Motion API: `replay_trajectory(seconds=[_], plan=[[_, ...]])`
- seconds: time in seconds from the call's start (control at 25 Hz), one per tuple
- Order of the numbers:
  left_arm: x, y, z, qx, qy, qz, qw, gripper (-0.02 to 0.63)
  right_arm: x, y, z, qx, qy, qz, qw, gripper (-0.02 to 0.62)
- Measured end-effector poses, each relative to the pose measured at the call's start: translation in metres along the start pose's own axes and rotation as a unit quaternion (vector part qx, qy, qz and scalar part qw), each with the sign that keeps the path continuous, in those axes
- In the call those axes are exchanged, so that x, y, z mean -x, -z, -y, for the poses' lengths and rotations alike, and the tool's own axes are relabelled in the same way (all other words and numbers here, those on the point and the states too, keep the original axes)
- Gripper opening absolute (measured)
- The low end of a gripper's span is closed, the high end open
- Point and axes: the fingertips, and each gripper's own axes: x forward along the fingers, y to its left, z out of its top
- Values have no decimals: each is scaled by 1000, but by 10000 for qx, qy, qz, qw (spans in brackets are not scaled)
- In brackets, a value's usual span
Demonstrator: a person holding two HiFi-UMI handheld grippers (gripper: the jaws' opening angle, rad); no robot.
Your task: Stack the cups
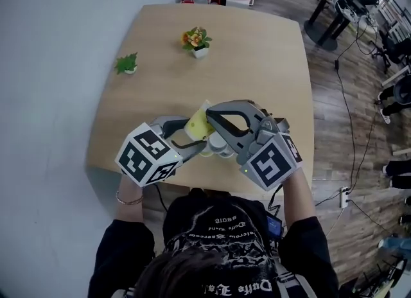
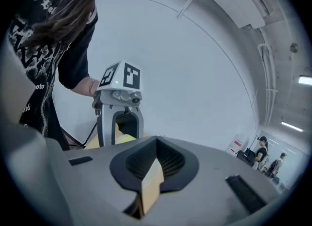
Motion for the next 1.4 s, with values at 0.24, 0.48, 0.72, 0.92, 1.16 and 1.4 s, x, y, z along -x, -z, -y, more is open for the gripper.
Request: replay_trajectory(seconds=[0.24, 0.48, 0.72, 0.92, 1.16, 1.4], plan=[[14, -27, 7, -244, 21, 804, 9965, 265, 17, 8, 8, -514, 298, 126, 9982, 5], [17, -45, 27, -261, 421, 1600, 9859, 264, 40, 32, 1, -1123, 433, 7, 9927, 5], [13, -62, 33, -14, 714, 2210, 9727, 261, 47, 55, -17, -1612, 400, -262, 9858, 3], [-3, -72, 30, 77, 709, 2296, 9707, 258, 48, 71, -21, -2022, 611, -257, 9771, 3], [-38, -56, 34, -450, 396, 1331, 9893, 258, 102, 116, 3, -2914, 2023, -257, 9346, 5], [-52, -54, 37, -528, 315, 791, 9950, 258, 166, 166, -2, -3584, 2891, -380, 8869, 5]])
